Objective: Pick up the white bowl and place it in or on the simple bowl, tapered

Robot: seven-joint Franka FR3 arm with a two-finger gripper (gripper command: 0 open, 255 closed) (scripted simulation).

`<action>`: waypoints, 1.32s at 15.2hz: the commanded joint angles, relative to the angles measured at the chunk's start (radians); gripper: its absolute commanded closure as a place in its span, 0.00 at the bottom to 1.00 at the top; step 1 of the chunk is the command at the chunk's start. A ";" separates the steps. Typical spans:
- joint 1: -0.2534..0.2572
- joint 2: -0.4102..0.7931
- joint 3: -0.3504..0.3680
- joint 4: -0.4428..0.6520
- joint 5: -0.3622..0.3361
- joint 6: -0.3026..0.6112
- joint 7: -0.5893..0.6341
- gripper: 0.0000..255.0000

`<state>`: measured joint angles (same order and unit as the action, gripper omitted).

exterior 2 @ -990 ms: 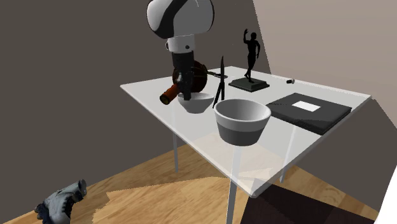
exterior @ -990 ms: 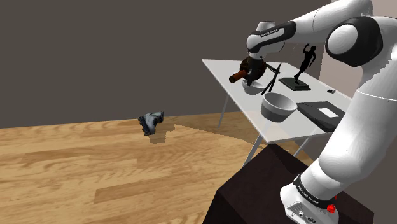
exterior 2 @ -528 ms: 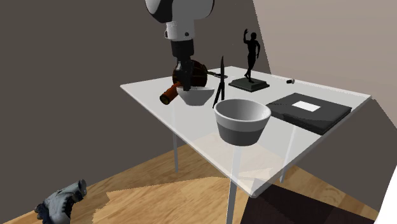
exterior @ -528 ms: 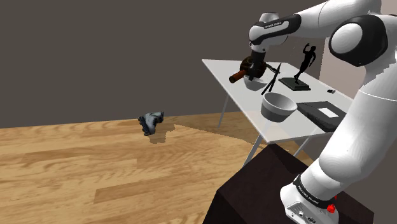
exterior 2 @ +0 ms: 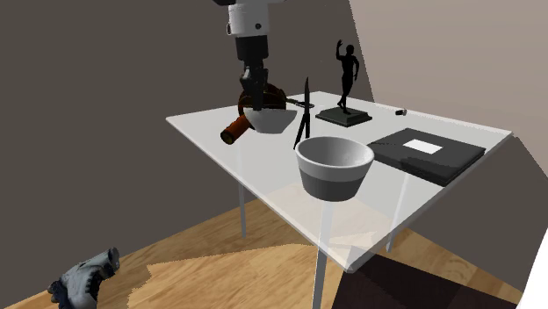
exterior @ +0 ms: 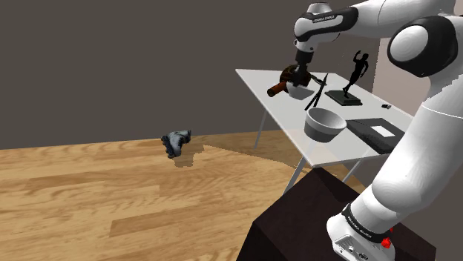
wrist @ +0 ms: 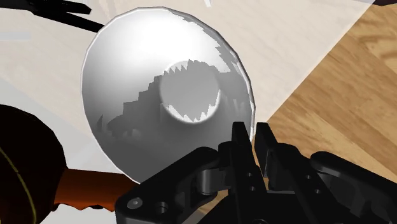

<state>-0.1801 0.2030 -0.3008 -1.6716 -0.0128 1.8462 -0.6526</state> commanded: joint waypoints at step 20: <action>0.017 -0.381 0.006 -0.218 -0.111 -0.150 0.037 1.00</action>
<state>-0.1621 -0.1298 -0.2963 -1.8437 -0.1100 1.6968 -0.6206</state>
